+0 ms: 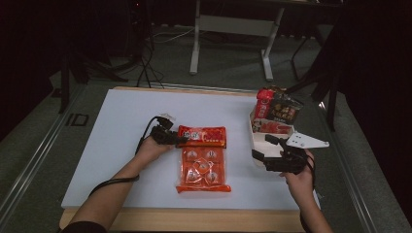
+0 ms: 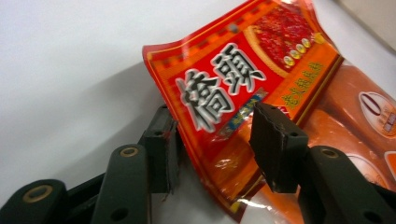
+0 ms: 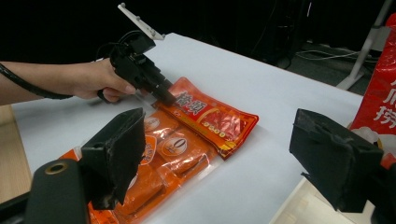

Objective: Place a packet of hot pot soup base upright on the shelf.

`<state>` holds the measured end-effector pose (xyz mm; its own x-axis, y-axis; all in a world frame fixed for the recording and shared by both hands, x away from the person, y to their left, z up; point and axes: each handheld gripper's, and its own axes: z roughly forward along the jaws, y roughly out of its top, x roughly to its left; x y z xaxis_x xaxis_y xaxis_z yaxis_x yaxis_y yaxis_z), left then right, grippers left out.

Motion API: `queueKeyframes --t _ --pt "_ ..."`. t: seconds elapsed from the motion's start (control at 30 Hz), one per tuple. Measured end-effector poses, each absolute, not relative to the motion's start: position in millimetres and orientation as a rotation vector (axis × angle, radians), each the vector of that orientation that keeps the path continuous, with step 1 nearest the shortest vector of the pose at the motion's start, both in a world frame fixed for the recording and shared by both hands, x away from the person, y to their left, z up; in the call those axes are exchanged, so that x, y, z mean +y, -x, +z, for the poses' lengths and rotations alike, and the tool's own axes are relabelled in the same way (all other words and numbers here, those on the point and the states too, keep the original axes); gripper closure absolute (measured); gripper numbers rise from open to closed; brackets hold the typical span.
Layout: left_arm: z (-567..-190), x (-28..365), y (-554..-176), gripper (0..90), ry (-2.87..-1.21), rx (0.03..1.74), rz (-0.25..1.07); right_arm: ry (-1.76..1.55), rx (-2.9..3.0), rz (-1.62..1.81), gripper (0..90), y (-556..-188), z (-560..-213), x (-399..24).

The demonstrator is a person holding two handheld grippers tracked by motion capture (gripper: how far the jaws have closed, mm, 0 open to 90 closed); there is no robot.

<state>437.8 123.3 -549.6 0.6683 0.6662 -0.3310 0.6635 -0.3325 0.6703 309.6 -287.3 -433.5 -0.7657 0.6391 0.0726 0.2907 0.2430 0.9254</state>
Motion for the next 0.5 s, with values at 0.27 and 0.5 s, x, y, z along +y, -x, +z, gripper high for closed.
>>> queueKeyframes --t 0.27,0.5 --pt "-551 115 -438 68.5 -2.063 0.986 -0.020 -0.860 2.203 1.529 18.2 -310 -434 -287" --pt "-545 102 -434 88.2 -2.107 0.965 0.010 -0.853 2.205 1.528 18.2 -310 -434 -286"
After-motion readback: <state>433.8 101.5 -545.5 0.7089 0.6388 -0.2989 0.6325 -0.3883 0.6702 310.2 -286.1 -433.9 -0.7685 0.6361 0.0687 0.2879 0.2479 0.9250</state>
